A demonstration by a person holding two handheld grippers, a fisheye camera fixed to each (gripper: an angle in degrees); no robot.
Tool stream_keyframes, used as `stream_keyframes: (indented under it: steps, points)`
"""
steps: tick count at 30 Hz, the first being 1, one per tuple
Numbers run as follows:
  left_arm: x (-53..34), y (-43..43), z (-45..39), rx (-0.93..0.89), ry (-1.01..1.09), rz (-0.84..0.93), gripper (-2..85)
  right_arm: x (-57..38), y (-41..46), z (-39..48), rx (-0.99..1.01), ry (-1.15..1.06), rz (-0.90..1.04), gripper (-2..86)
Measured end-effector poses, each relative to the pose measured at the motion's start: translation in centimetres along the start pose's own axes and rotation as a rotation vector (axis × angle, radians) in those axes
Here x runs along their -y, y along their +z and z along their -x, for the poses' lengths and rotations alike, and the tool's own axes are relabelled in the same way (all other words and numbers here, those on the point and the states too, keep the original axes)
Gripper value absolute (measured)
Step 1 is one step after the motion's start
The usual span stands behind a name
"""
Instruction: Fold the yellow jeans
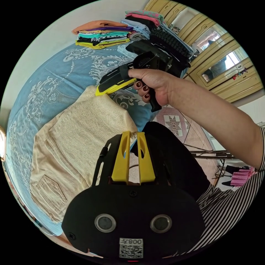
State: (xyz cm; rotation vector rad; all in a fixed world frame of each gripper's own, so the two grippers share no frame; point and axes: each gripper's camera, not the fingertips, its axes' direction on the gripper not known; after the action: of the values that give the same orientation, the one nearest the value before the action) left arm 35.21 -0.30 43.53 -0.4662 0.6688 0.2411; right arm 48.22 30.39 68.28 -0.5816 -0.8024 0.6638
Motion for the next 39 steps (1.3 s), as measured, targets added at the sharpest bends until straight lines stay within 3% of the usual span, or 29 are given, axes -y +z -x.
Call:
stream_keyframes:
  steps: [12,24,39]
  points:
    - [-8.5,-12.2,4.1,-0.086,-0.064,-0.178,3.8,-3.0,1.0,7.9,-0.060,-0.039,-0.071,2.0]
    - [-23.3,-27.3,11.8,-0.166,-0.196,-0.446,3.3,-5.9,4.7,20.0,-0.034,-0.151,-0.134,2.1]
    - [-46.9,-40.5,26.3,-0.240,-0.471,-0.685,2.9,-5.9,20.8,35.0,-0.065,-0.267,-0.038,2.4]
